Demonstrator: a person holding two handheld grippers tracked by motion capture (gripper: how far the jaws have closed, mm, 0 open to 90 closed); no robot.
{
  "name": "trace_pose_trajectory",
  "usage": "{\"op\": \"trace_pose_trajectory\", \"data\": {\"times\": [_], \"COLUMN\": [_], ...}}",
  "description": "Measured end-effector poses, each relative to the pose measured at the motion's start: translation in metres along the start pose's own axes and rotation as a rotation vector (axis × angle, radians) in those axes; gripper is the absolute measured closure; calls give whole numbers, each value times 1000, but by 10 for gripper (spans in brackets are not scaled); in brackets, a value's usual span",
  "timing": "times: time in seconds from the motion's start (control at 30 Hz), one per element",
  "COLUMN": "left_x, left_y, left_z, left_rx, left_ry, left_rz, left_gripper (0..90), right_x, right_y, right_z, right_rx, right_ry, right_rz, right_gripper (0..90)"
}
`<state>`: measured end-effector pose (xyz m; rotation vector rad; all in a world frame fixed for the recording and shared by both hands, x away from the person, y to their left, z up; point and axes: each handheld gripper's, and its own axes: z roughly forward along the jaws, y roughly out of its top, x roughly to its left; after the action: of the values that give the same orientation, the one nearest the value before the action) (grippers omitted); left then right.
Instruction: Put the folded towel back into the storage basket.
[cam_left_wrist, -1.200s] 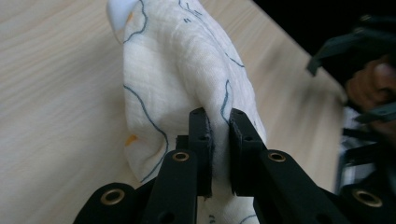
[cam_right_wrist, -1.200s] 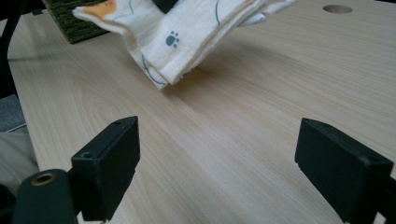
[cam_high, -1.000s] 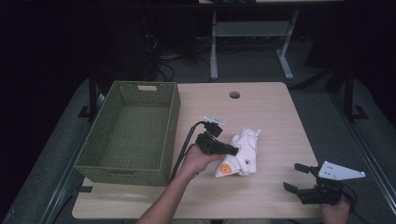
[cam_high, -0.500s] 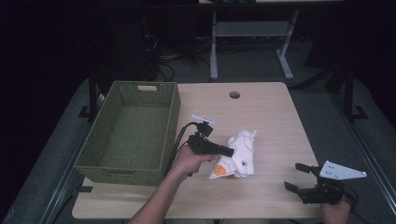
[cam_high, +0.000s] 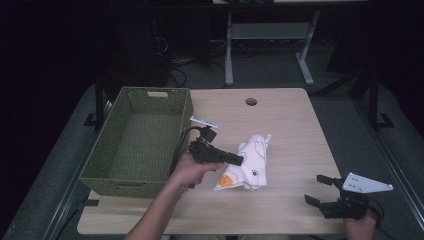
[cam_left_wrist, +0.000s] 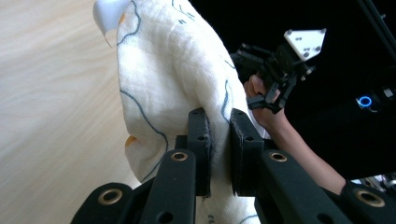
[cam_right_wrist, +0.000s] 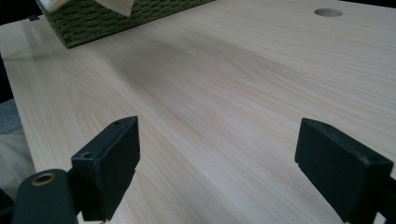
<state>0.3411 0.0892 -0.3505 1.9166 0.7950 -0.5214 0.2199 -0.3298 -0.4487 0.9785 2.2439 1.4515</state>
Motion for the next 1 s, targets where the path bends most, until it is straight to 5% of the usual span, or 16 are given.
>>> {"op": "trace_pose_trajectory", "data": {"times": [1.0], "left_x": [-1], "left_y": [1], "left_z": [-92], "left_rx": [-81], "left_ry": [102], "left_rz": [-4], "left_gripper": [810], "right_x": [5], "right_y": [2], "right_z": [4], "right_rx": [24], "right_ry": [14], "right_rz": [-18], "right_gripper": [135]}}
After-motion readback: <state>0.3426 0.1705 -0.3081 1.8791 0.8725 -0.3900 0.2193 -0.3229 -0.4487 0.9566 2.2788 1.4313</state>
